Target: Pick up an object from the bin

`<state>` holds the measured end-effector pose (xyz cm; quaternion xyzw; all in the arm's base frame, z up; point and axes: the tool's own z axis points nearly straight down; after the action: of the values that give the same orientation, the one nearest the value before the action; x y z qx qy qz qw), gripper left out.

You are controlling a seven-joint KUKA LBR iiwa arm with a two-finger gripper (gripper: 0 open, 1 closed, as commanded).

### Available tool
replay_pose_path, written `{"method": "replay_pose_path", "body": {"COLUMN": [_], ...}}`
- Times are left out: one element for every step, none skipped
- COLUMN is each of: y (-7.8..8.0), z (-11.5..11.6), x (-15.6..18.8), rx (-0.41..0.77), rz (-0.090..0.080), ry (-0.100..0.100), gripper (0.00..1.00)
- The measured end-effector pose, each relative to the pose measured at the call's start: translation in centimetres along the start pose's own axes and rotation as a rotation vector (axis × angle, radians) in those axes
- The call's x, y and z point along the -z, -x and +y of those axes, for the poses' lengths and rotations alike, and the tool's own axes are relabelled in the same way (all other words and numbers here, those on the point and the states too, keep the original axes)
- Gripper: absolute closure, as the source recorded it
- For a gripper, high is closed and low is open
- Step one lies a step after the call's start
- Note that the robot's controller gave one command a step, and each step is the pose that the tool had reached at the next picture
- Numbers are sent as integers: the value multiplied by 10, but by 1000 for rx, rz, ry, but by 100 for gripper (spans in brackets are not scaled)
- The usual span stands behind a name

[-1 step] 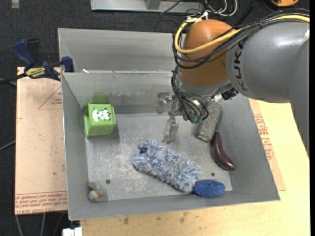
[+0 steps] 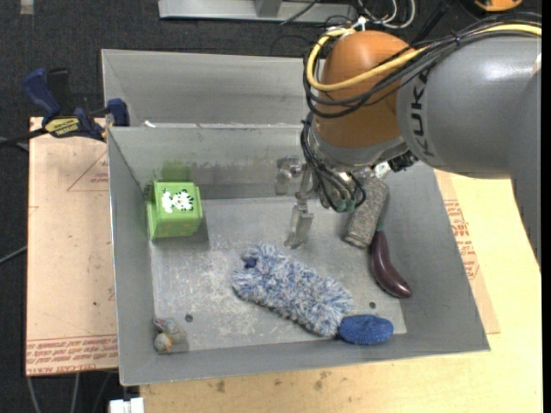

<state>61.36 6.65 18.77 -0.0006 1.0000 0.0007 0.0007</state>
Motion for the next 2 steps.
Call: {"method": "replay_pose_path", "body": {"y": [-3, -22], "z": [3, 16], "x": [-34, -87], "rx": [50, 1], "rz": [-8, -2], "ry": [0, 0], "gripper": [0, 0]}}
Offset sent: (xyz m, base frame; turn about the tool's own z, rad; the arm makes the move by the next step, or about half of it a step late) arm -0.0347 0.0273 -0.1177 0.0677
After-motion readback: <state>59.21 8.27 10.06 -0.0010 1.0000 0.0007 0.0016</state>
